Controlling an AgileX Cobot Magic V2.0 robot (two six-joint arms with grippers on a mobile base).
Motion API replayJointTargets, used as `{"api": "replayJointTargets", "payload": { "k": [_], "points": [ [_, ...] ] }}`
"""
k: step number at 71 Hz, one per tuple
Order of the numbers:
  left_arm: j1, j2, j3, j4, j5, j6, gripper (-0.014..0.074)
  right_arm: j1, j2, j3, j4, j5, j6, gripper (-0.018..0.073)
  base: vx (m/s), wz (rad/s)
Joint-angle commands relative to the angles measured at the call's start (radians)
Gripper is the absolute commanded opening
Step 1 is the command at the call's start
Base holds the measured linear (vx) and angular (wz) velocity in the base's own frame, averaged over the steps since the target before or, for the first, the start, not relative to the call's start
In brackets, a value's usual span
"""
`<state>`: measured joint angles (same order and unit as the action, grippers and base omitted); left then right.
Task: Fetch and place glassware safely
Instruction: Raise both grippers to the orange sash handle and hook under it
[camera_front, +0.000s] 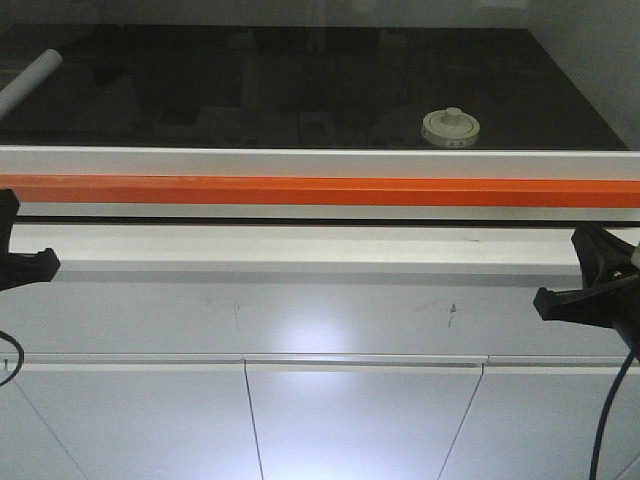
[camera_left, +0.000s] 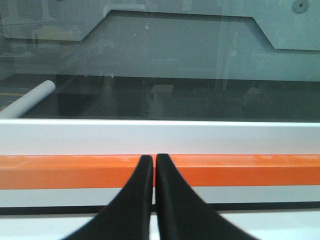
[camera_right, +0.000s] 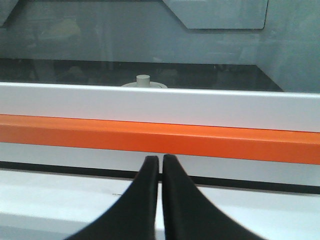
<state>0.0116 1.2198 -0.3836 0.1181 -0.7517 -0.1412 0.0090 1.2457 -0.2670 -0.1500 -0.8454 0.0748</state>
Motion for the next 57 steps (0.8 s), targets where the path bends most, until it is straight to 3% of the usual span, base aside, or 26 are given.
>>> {"api": "replayJointTargets", "payload": {
  "k": [1, 20, 47, 57],
  "points": [
    [0.0, 0.034, -0.026, -0.016, -0.143, 0.001, -0.0007, -0.005, 0.041, -0.052, -0.004, -0.115, -0.014, -0.0003, 0.0, 0.0],
    [0.0, 0.154, -0.028, -0.026, -0.246, 0.001, -0.0007, -0.005, 0.201, -0.143, -0.014, -0.122, -0.09, -0.0003, 0.0, 0.0],
    [0.0, 0.192, -0.028, -0.041, -0.301, 0.004, -0.0007, -0.005, 0.36, -0.178, -0.009, -0.224, -0.09, -0.0003, 0.0, 0.0],
    [0.0, 0.192, -0.028, -0.045, -0.313, 0.046, -0.0007, -0.005, 0.416, -0.18, -0.005, -0.281, -0.09, -0.0003, 0.0, 0.0]
  ]
}}
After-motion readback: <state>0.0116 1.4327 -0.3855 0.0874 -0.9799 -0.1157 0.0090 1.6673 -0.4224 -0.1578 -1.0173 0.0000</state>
